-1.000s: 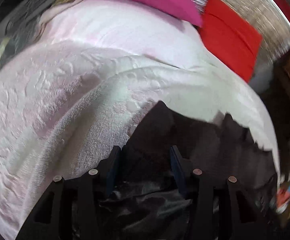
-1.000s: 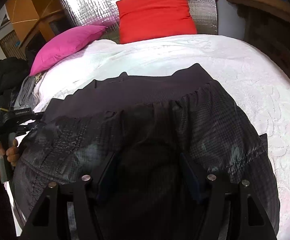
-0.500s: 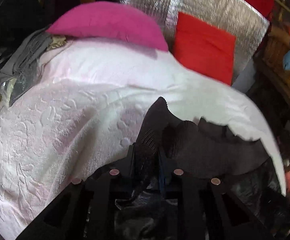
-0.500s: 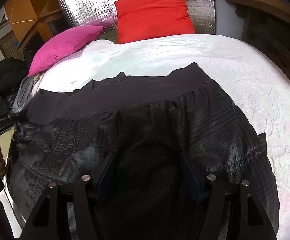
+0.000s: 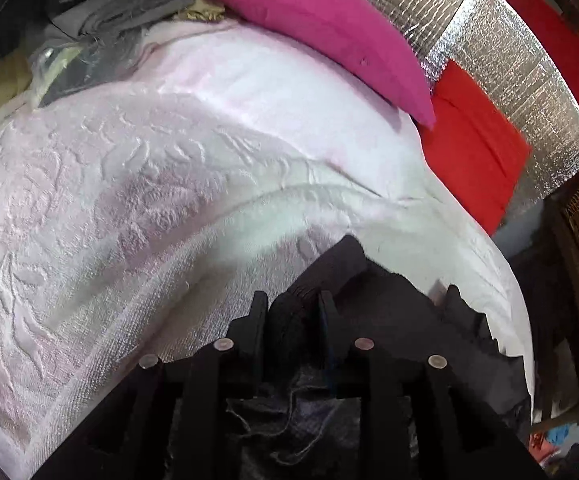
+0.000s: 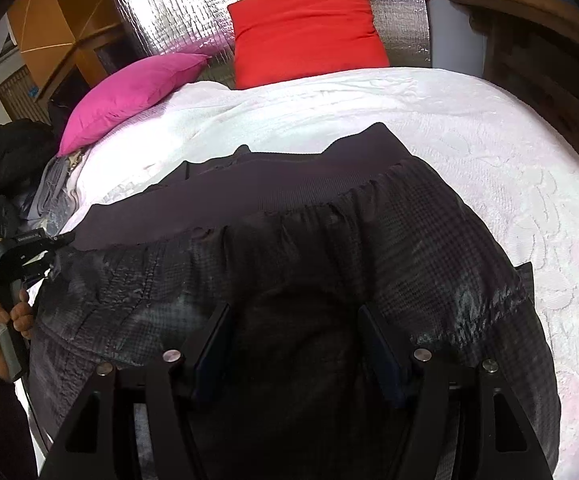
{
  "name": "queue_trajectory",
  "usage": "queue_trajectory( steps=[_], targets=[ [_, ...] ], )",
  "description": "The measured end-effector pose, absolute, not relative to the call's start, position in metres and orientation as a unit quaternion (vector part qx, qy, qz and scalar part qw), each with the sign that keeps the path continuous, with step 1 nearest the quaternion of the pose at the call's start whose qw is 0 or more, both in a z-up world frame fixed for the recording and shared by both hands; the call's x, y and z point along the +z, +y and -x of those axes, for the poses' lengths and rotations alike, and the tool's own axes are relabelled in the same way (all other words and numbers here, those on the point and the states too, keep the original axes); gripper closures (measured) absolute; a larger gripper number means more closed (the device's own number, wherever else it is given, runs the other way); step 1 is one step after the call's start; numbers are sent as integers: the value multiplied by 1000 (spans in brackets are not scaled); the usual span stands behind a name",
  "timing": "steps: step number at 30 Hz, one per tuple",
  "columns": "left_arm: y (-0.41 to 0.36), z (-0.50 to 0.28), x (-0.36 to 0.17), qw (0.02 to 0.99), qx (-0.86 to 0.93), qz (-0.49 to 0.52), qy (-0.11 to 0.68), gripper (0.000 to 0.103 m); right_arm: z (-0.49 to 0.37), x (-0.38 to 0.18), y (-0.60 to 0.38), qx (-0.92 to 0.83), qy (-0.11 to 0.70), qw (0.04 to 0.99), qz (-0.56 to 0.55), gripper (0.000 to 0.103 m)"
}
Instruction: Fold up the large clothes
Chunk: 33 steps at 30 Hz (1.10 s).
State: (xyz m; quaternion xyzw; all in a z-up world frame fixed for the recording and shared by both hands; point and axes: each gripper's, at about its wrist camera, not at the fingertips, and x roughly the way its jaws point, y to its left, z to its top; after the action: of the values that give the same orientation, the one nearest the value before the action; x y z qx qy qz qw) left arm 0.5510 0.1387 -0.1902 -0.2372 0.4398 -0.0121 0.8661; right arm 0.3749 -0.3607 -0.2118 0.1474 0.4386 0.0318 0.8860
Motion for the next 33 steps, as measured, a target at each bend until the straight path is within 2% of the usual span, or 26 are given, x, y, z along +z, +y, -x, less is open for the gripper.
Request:
queue_trajectory(
  steps=[2,5,10,12,15,16,18,26,29,33],
  targets=[
    [138,-550,-189,866,-12,246,436,73,-375,-212,-362,33,439,886,-148,34],
    [134,-552,-190,861,-3,244,447,64,-372,-208,-368,41,439,881,-173,35],
    [132,-539,-173,857,3,240,456,53,-360,-191,-413,53,404,866,-289,35],
    [131,-528,-159,867,11,224,445,41,-356,-189,-424,37,400,868,-291,34],
    [123,-508,-143,881,15,179,438,34,-353,-201,-441,1,424,860,-285,35],
    [122,-504,-142,882,16,165,442,33,-355,-212,-443,6,446,849,-284,37],
    [118,-489,-141,881,15,135,453,33,-356,-221,-446,14,460,844,-275,48],
    [145,-434,-153,865,20,109,489,32,-309,-179,-464,23,414,870,-265,46],
    [161,-411,-162,861,27,113,496,26,-299,-188,-480,34,433,854,-287,38],
    [181,-404,-180,842,5,164,514,26,-293,-207,-490,31,450,836,-312,38]
  ],
)
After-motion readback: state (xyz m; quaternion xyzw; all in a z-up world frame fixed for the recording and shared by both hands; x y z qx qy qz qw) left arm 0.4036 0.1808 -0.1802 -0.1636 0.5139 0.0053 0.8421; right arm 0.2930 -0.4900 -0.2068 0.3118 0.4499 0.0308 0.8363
